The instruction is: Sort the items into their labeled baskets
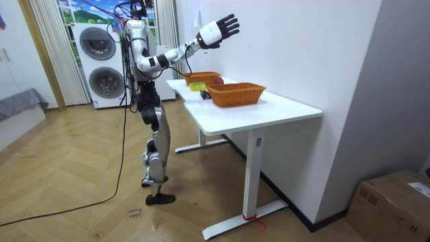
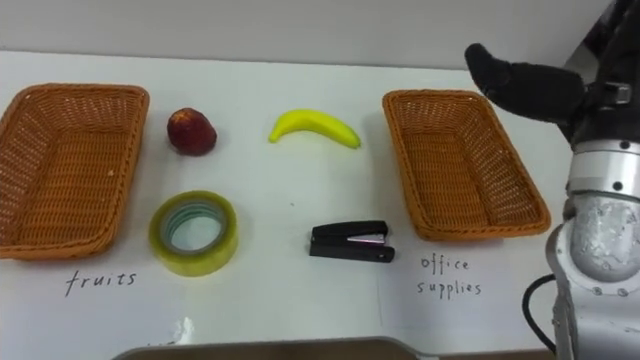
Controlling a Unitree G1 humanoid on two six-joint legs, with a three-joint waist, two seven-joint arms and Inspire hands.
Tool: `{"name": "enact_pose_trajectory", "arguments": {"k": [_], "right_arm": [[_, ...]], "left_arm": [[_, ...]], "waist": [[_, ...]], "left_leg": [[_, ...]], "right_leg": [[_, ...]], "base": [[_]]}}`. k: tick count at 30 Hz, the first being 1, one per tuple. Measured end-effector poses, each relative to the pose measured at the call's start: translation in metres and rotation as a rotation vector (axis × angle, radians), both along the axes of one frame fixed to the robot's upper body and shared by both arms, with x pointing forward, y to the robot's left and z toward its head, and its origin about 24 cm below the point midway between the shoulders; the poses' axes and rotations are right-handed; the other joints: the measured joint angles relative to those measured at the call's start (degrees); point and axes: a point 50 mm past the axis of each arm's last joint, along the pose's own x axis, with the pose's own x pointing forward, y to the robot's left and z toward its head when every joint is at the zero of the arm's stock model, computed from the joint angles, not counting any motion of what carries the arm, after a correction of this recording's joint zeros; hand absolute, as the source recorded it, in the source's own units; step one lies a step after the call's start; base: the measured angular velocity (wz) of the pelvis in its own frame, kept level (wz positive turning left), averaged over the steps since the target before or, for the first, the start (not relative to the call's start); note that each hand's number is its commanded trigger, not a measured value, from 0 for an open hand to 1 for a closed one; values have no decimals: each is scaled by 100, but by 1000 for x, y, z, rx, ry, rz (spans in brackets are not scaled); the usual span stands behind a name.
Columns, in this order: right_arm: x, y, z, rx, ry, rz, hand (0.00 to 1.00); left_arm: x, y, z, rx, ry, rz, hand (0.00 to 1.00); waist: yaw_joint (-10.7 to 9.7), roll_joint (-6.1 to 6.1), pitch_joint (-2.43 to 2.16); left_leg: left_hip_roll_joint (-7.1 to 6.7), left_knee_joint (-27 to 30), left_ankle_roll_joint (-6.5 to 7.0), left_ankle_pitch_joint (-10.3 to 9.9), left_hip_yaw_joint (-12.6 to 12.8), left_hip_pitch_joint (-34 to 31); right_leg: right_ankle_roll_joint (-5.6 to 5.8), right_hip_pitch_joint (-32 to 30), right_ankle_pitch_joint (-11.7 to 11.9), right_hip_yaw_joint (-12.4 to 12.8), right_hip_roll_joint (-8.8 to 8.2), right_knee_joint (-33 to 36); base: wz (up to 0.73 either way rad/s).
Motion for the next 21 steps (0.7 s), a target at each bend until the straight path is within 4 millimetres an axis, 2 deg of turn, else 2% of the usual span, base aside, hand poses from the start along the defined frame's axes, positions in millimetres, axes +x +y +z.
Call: {"name": "enact_pose_trajectory", "arguments": {"k": [3,8,9,12,21], "right_arm": [[3,10,-5,-62,46,49,0],[8,27,-16,-186,157,145,0],[8,27,-17,-198,180,162,0],[11,26,-24,-220,237,194,0],[12,27,-29,-293,318,258,0]], "left_arm": [[2,0,0,-3,8,-3,0],[10,-1,0,-4,-11,-23,0],[13,0,0,-3,-16,-25,0],[16,0,0,-9,-22,-30,0],[18,2,1,-32,-25,-41,0]], "waist": [[-14,-34,-22],[21,-63,-27],[90,-66,-26],[124,-94,-30],[114,-114,-17]], "left_leg": [[3,8,-2,1,-31,-13],[0,44,-2,1,-32,-18],[1,48,-2,1,-33,-18],[0,54,-2,1,-47,-16],[1,131,-1,0,-67,-41]], "right_leg": [[-11,9,11,-29,2,-48],[-11,16,11,-26,-6,-48],[-11,18,12,-27,-7,-49],[-11,34,12,-43,-15,-49],[-20,46,17,-69,-54,-40]], "base": [[4],[0],[0],[2],[0]]}}
